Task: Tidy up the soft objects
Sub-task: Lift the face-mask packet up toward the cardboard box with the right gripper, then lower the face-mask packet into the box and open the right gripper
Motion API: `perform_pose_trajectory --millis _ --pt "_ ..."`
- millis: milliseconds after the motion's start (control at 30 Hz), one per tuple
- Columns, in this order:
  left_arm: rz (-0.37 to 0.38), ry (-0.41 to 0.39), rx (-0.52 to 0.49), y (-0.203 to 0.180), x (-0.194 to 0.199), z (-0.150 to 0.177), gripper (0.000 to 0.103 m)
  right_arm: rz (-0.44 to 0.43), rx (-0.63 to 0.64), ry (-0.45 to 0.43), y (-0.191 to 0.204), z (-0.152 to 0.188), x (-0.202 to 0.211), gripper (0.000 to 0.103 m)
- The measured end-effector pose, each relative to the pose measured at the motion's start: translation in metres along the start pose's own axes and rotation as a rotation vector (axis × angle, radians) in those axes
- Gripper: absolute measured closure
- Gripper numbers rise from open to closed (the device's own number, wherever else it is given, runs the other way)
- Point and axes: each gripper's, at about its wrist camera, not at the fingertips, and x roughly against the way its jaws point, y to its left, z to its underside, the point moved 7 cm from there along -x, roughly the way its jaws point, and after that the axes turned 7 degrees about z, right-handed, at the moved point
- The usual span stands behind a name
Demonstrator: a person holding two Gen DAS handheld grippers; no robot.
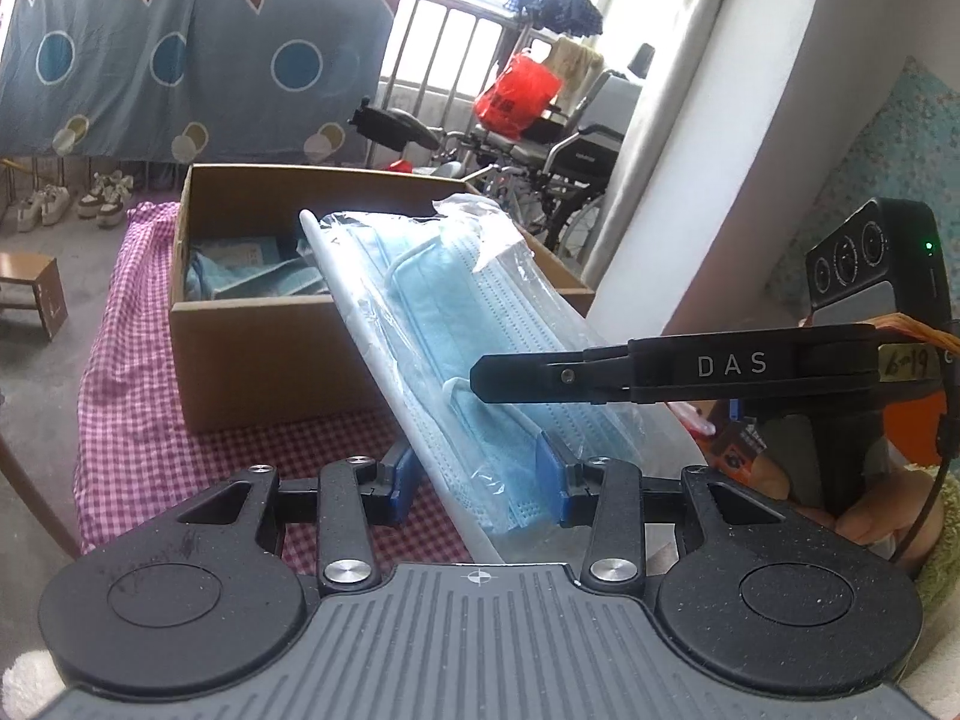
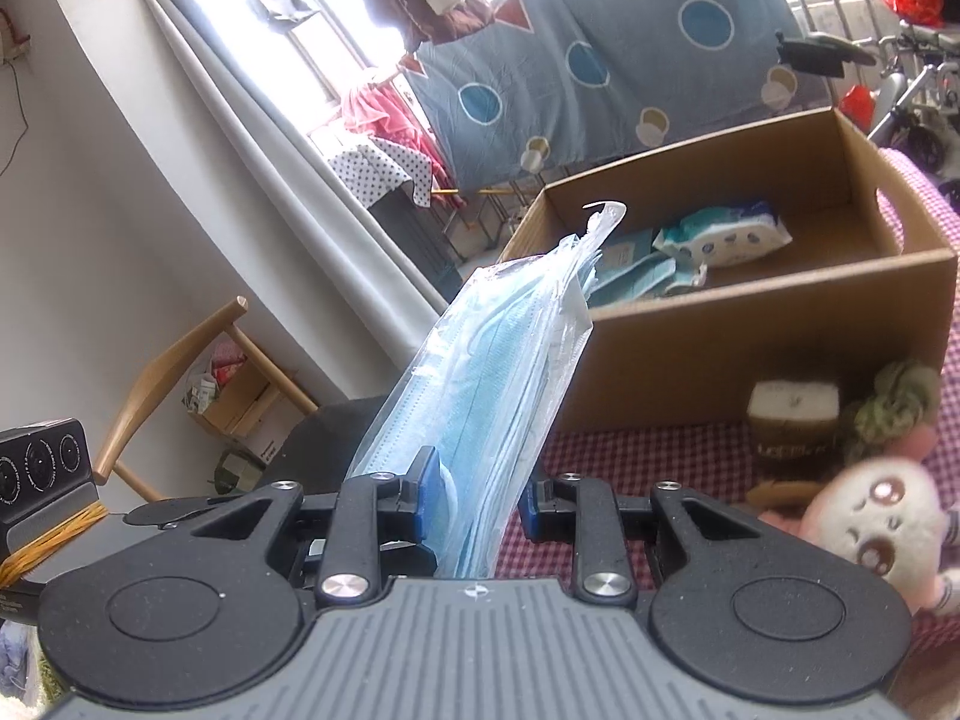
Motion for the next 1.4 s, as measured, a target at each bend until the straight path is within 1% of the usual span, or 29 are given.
perform_pose_trajectory --millis 200,300,400,500,600,667,800,900,1033,1100,1133,1167,1233,1300,1367,1400 --pt "0.028 0.001 -0.049 -0.003 -0.022 -0.032 0.063 0.037 0.024 -0.048 -0.014 -0.027 0.004 0.074" --pt "0.045 0.008 -0.073 -0.004 -0.041 -0.056 0.063 0.054 0.050 -0.074 -0.024 -0.051 0.005 0.074" --pt "0.066 0.027 -0.079 0.000 -0.070 -0.084 0.063 0.074 0.072 -0.081 -0.041 -0.083 0.001 0.074" --pt "0.080 0.063 -0.059 0.010 -0.109 -0.110 0.063 0.107 0.083 -0.058 -0.066 -0.117 -0.012 0.074" --pt "0.086 0.118 -0.039 0.024 -0.156 -0.131 0.063 0.147 0.077 -0.007 -0.100 -0.150 -0.036 0.074" --pt "0.082 0.158 -0.020 0.035 -0.187 -0.140 0.063 0.175 0.064 0.039 -0.124 -0.168 -0.057 0.074" --pt "0.073 0.247 0.020 0.054 -0.241 -0.147 0.063 0.253 0.072 0.116 -0.166 -0.187 -0.097 0.074" --pt "0.074 0.298 0.053 0.065 -0.269 -0.145 0.063 0.318 0.109 0.163 -0.189 -0.194 -0.123 0.074" --pt "0.081 0.369 0.114 0.074 -0.294 -0.141 0.062 0.407 0.183 0.208 -0.205 -0.197 -0.146 0.072" --pt "0.060 0.384 0.104 0.076 -0.300 -0.138 0.062 0.455 0.228 0.212 -0.208 -0.198 -0.151 0.070" --pt "0.042 0.390 0.097 0.077 -0.301 -0.138 0.059 0.477 0.250 0.213 -0.208 -0.198 -0.152 0.068" --pt "0.031 0.399 0.097 0.077 -0.302 -0.137 0.059 0.499 0.266 0.212 -0.209 -0.199 -0.153 0.061" --pt "0.028 0.405 0.103 0.079 -0.301 -0.134 0.058 0.518 0.271 0.211 -0.211 -0.200 -0.154 0.050" --pt "0.022 0.404 0.109 0.081 -0.300 -0.136 0.054 0.516 0.275 0.206 -0.210 -0.200 -0.153 0.049" --pt "0.022 0.387 0.116 0.082 -0.296 -0.139 0.039 0.530 0.285 0.202 -0.210 -0.203 -0.152 0.049" --pt "0.020 0.375 0.119 0.083 -0.292 -0.140 0.036 0.536 0.288 0.198 -0.209 -0.203 -0.150 0.049"
